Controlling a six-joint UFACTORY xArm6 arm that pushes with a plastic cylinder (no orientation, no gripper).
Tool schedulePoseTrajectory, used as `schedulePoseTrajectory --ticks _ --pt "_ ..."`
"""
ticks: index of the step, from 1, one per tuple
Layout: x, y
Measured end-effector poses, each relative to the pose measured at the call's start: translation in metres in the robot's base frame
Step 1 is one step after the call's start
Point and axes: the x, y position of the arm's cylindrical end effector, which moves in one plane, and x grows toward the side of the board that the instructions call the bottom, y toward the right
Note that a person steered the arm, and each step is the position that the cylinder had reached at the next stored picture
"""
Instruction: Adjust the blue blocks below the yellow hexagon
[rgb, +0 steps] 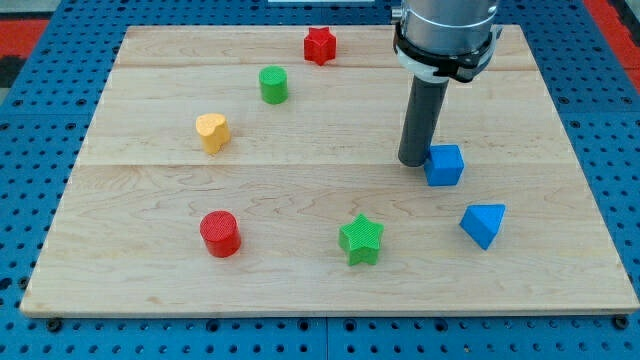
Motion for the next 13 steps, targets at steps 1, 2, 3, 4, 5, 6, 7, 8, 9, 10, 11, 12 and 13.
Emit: schedulePoseTrajectory --ticks 1,2,3,4,5,6,7,8,9,10,11,12,13 --pt "0.025 0.033" --pt "0.031 0.006" --pt "0.067 -0.012" --pt "0.073 0.017" --pt "0.080 0.035" --pt "0.078 0.035" --pt "0.077 0.035" --pt "0.070 0.035" --pt "0.054 0.035" --pt "0.045 0.035" --pt "0.035 0.033" --pt "0.025 0.033" --pt "0.019 0.033"
